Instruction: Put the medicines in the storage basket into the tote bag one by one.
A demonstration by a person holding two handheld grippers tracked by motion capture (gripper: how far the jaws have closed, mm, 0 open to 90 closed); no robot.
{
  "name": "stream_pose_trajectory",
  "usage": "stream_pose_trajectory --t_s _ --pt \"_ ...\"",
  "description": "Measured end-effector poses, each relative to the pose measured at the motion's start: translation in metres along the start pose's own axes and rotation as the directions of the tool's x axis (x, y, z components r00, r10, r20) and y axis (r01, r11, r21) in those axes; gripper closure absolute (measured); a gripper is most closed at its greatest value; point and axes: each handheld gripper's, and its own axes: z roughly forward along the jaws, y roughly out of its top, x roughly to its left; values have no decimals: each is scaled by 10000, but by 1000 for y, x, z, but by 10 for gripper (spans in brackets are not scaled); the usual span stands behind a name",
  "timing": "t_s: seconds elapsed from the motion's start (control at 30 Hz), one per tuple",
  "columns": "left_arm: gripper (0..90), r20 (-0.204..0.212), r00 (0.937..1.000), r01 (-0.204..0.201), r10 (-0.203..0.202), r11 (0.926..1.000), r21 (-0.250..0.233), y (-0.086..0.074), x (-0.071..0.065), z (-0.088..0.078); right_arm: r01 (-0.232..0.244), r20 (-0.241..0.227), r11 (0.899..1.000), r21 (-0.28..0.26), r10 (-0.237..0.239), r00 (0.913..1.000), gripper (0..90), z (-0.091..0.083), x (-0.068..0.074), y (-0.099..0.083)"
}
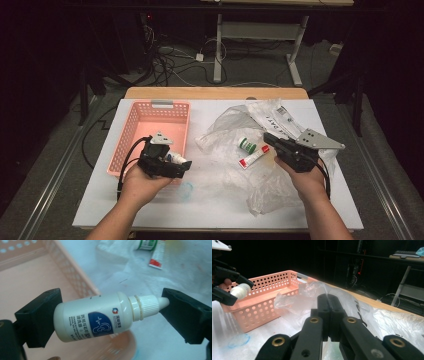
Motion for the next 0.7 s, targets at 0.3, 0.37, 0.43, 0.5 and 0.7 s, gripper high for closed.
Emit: stream_pose_trajectory --t_s 0.3,0.37,0.43,0.5,0.7 --pt "58 716 9930 -938 936 9956 -13 8 -40 15 41 39 9999 -116 -41 10000 900 -3 0 2" --pt "58 837 9904 -1104 1098 9939 35 8 -47 21 60 56 9999 -148 -59 10000 900 -4 0 3" --pt "58 957 9885 -1182 1168 9930 88 8 -52 26 -4 62 9999 -153 4 10000 900 -5 0 3" --pt "58 1096 9858 -1290 1269 9916 131 8 -57 32 14 52 9999 -148 -14 10000 900 -5 0 3" --pt "58 1433 9780 -1562 1518 9875 196 9 -73 48 45 64 9998 -208 -44 10000 900 -6 -1 4"
